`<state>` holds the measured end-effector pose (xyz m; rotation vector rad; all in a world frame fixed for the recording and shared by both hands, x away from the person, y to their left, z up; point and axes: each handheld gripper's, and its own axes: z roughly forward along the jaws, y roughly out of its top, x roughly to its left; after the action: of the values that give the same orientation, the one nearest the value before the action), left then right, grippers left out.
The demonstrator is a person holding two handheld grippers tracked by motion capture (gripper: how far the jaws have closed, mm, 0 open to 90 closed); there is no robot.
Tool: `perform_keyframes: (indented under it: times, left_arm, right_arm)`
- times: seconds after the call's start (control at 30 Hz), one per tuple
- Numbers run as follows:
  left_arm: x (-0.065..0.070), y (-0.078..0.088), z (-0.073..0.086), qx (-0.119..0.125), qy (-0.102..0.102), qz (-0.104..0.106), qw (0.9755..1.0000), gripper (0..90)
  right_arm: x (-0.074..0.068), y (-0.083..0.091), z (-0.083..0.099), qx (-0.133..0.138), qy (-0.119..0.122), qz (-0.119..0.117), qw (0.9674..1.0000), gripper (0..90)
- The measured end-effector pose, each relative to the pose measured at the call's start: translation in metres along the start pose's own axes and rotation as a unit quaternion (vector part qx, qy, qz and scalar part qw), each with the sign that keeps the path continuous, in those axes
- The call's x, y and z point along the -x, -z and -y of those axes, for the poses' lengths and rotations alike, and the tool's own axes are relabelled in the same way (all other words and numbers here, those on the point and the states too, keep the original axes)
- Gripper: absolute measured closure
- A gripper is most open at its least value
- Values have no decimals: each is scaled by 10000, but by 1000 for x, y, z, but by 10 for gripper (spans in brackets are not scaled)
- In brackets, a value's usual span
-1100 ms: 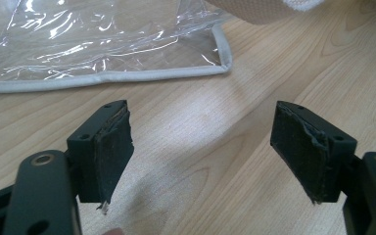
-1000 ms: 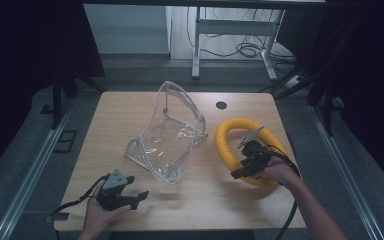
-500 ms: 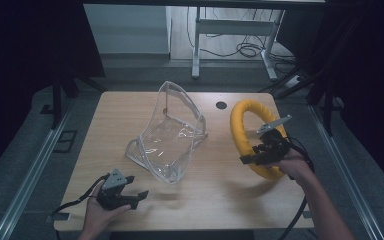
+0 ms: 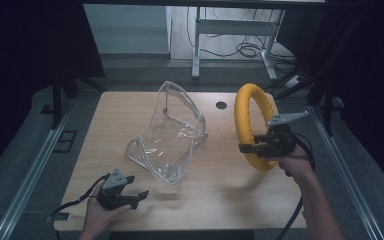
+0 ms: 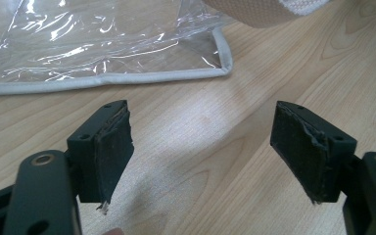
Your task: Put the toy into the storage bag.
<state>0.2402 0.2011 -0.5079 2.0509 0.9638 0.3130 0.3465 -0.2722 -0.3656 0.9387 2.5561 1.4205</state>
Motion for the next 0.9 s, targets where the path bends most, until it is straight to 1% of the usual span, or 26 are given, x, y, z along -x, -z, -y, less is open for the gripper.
perform_keyframes:
  times: [0.1,0.17,0.2,0.23,0.3,0.37,0.5,0.53,0.57,0.8,0.83,0.87,0.9]
  left_arm:
    - [0,0,0,3,1,2,10000,234]
    - [0,0,0,6,1,7,10000,233]
    - [0,0,0,5,2,6,10000,234]
    - [0,0,0,11,4,9,10000,234]
    - [0,-1,0,-2,-12,11,10000,234]
    - [1,-1,1,4,8,12,10000,234]
    - [0,-1,1,-6,-8,8,10000,234]
    - [0,-1,1,-8,-20,8,10000,234]
    - [0,-1,1,-15,-25,14,10000,234]
    - [1,-1,1,-9,-26,10,10000,234]
    - [1,-1,1,-10,-25,10,10000,234]
    - [1,-1,1,-11,-27,6,10000,234]
    - [1,-1,1,-10,-27,7,10000,234]
  right_arm:
    - [-3,1,-1,298,-32,-84,9995,520]
    - [-4,1,-3,450,-30,-77,9990,519]
    - [-7,1,-4,640,-24,-85,9979,519]
    - [-7,1,-4,640,-24,-85,9979,519]
    - [-8,2,-5,880,-20,-103,9961,519]
    - [-11,1,-6,1130,-67,-103,9935,519]
    - [-16,-1,-7,1415,-18,-148,9898,518]
    - [-19,-3,-8,1528,1,-154,9881,518]
    - [-19,-3,-8,1528,1,-154,9881,518]
    - [-23,-11,-8,1813,-56,-199,9832,517]
    - [-23,-12,-8,1914,-85,-231,9812,517]
    - [-23,-12,-8,1914,-85,-231,9812,517]
    - [-23,-13,-7,1945,-101,-254,9805,517]
